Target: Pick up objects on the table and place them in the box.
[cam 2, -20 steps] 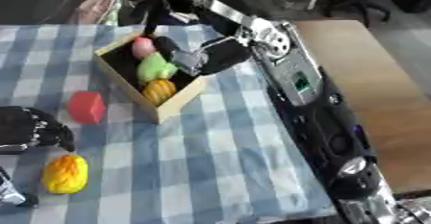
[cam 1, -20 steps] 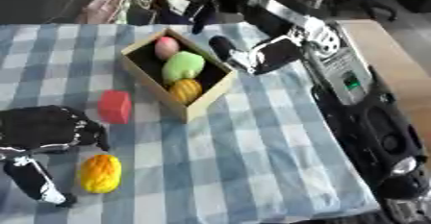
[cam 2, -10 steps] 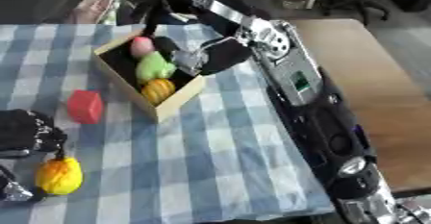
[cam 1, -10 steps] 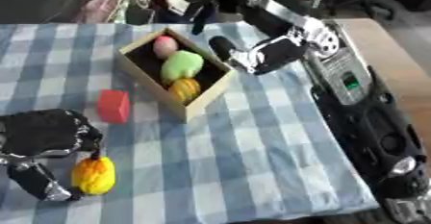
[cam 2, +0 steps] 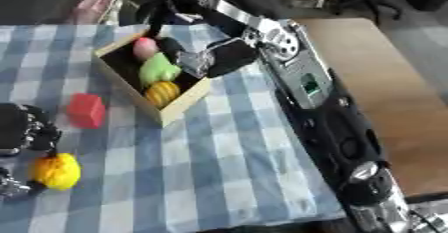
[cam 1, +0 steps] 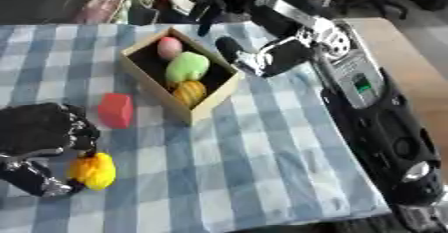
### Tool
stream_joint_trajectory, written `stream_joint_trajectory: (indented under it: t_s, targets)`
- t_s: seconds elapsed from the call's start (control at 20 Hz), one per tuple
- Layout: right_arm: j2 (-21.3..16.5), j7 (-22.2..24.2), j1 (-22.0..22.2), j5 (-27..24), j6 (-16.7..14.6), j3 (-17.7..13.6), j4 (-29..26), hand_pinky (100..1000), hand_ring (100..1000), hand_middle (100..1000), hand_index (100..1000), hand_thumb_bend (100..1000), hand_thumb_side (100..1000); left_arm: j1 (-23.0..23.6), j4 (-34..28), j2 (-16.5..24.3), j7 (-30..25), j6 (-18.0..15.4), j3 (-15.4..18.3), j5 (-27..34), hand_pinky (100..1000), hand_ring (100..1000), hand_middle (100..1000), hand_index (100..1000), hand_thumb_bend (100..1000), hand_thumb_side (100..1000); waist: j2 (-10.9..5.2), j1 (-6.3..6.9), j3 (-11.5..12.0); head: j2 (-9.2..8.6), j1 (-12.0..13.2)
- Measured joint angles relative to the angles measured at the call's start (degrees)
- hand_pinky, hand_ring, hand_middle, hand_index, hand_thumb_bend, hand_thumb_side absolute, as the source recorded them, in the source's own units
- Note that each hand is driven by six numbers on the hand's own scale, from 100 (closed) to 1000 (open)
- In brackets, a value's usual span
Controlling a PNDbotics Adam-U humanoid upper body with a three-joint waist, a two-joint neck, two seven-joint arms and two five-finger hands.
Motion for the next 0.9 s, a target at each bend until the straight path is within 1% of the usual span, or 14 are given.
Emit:
stream_joint_trajectory:
  t_s: [0.2,0.25,0.3,0.4,0.55,0.65,0.75,0.8,0.85,0.9]
  targets:
    - [0.03,-0.1,0.0,-0.38,0.04,-0.03,-0.01,769,655,723,889,100,345,-3.62,0.16,0.0,-0.03,0.03,1.01,2.43,593,466,454,574,393,354,0.0,0.0,-0.62,0.01,0.02]
    - [0.06,-0.17,0.0,-0.48,0.06,-0.08,-0.03,769,655,723,889,100,344,-4.67,0.76,-0.07,-0.01,0.01,1.17,2.66,592,466,454,573,385,348,0.0,0.0,-0.8,0.02,0.06]
    - [0.15,-0.24,0.0,-0.63,0.07,-0.15,-0.09,769,655,723,889,100,342,-5.74,1.59,-0.17,0.05,-0.04,1.34,2.79,592,464,451,572,351,325,0.0,0.0,-1.01,0.02,0.13]
    - [0.53,-0.34,0.0,-0.98,0.11,-0.18,-0.47,769,653,720,889,100,337,-7.63,4.16,-1.11,0.55,-0.09,1.65,2.97,596,465,453,576,349,308,0.0,0.0,-1.56,0.02,0.41]
    - [1.13,-0.42,-0.03,-1.51,0.18,-0.19,-1.42,768,651,721,889,100,330,-11.34,9.21,-3.52,2.02,-0.22,2.06,2.82,598,466,454,580,356,290,0.0,-0.02,-2.52,0.02,0.94]
    - [1.78,-0.47,-0.23,-1.89,0.32,-0.19,-2.21,768,650,721,890,100,327,-13.98,12.81,-5.51,3.46,-0.43,2.46,1.84,603,469,456,584,404,287,0.01,-0.02,-3.16,0.0,1.31]
    - [2.7,-0.49,-0.71,-2.02,0.57,-0.2,-2.87,768,647,721,890,100,325,-16.61,16.33,-7.8,5.56,-0.72,2.92,-0.02,609,473,460,589,404,273,0.07,-0.03,-3.86,-0.02,1.73]
    - [3.18,-0.53,-0.88,-2.09,0.65,-0.21,-3.14,767,644,720,890,100,349,-17.67,18.07,-8.95,6.85,-0.88,3.11,-1.21,613,477,464,594,380,263,0.17,-0.03,-4.17,-0.02,1.94]
    - [3.64,-0.61,-1.04,-2.14,0.74,-0.21,-3.39,768,645,720,890,100,322,-18.65,19.91,-10.21,8.29,-1.11,3.28,-2.63,619,484,471,603,407,268,0.32,-0.08,-4.51,-0.02,2.14]
    - [4.05,-0.7,-1.07,-2.22,0.84,-0.22,-3.62,776,644,719,890,100,321,-19.48,21.71,-11.37,9.65,-1.32,3.45,-4.01,626,492,479,612,408,268,0.42,-0.22,-4.88,-0.03,2.39]
